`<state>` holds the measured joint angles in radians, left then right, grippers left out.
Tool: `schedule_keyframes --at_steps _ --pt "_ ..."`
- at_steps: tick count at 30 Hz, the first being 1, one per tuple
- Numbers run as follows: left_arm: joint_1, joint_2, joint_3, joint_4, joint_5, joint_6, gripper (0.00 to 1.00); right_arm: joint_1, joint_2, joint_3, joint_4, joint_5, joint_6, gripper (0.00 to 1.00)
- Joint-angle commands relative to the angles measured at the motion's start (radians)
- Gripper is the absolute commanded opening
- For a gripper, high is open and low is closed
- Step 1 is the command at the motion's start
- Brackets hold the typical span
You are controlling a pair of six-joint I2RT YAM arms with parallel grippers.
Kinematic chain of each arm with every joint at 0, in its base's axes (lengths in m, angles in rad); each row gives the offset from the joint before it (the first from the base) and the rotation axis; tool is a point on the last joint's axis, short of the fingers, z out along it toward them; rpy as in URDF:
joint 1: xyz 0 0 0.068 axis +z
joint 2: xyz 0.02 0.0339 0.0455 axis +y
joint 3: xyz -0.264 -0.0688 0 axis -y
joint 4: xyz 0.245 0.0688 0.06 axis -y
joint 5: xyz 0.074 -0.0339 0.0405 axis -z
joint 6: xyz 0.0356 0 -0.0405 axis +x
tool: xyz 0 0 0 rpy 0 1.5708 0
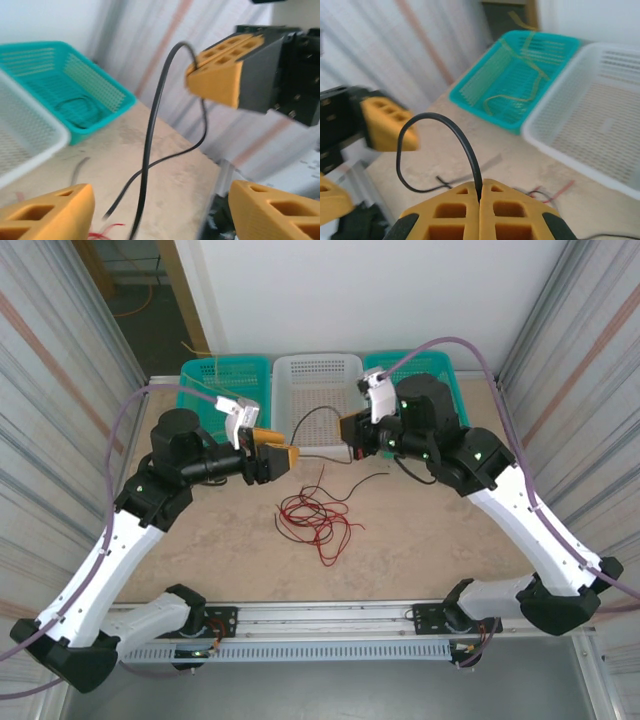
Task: Untangle the cables
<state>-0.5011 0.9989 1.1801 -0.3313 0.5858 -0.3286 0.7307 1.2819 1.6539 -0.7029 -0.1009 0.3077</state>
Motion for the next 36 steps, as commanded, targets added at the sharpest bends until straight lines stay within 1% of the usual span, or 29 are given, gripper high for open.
schedule_keyframes --at_steps 1,3,5,7,9,12,15,17,19,20,21,22,23,24,26,30,33,36 --pt "0.006 -0.019 -0.023 -0.079 -0.295 0.033 0.78 -0.128 0.013 0.055 -0.05 0.054 0.046 0.0" --pt "0.006 -0.004 -0.019 -0.126 -0.374 0.028 0.79 -0.216 0.05 0.089 -0.068 0.037 0.064 0.0" --pt "0.006 0.025 -0.007 -0.175 -0.406 0.014 0.79 -0.309 0.1 0.124 -0.081 0.015 0.084 0.0" --pt "0.006 0.061 0.006 -0.216 -0.396 -0.004 0.75 -0.393 0.161 0.16 -0.086 0.003 0.111 0.0" --pt "0.006 0.082 -0.001 -0.224 -0.383 -0.04 0.73 -0.461 0.22 0.192 -0.08 -0.005 0.131 0.0" --pt "0.006 0.089 -0.045 -0.186 -0.356 -0.1 0.73 -0.544 0.327 0.275 -0.087 -0.014 0.158 0.0" --pt "0.001 0.09 -0.086 -0.151 -0.308 -0.115 0.74 -0.614 0.432 0.327 -0.103 -0.019 0.189 0.0" --pt "-0.001 0.101 -0.086 -0.167 -0.297 -0.116 0.74 -0.657 0.489 0.332 -0.095 -0.066 0.221 0.0" --pt "-0.003 0.116 -0.088 -0.19 -0.288 -0.112 0.71 -0.689 0.545 0.338 -0.085 -0.124 0.236 0.0" --pt "-0.007 0.123 -0.091 -0.199 -0.289 -0.113 0.7 -0.7 0.577 0.353 -0.095 -0.136 0.236 0.0" --pt "-0.015 0.129 -0.097 -0.205 -0.301 -0.114 0.68 -0.704 0.608 0.371 -0.111 -0.132 0.23 0.05" --pt "-0.025 0.134 -0.101 -0.212 -0.324 -0.119 0.67 -0.706 0.63 0.383 -0.123 -0.126 0.222 0.14" --pt "-0.038 0.139 -0.108 -0.219 -0.36 -0.126 0.65 -0.706 0.649 0.394 -0.135 -0.124 0.214 0.2" --pt "-0.052 0.145 -0.113 -0.227 -0.39 -0.132 0.64 -0.705 0.663 0.4 -0.144 -0.127 0.208 0.24" --pt "-0.067 0.163 -0.116 -0.244 -0.407 -0.137 0.61 -0.699 0.664 0.395 -0.151 -0.128 0.202 0.3" --pt "-0.094 0.198 -0.124 -0.256 -0.417 -0.145 0.59 -0.66 0.597 0.337 -0.135 -0.078 0.175 0.32" --pt "-0.115 0.218 -0.122 -0.259 -0.457 -0.152 0.58 -0.621 0.523 0.283 -0.132 -0.059 0.164 0.31" --pt "-0.121 0.236 -0.11 -0.274 -0.492 -0.151 0.55 -0.548 0.406 0.137 -0.101 -0.045 0.157 0.32"
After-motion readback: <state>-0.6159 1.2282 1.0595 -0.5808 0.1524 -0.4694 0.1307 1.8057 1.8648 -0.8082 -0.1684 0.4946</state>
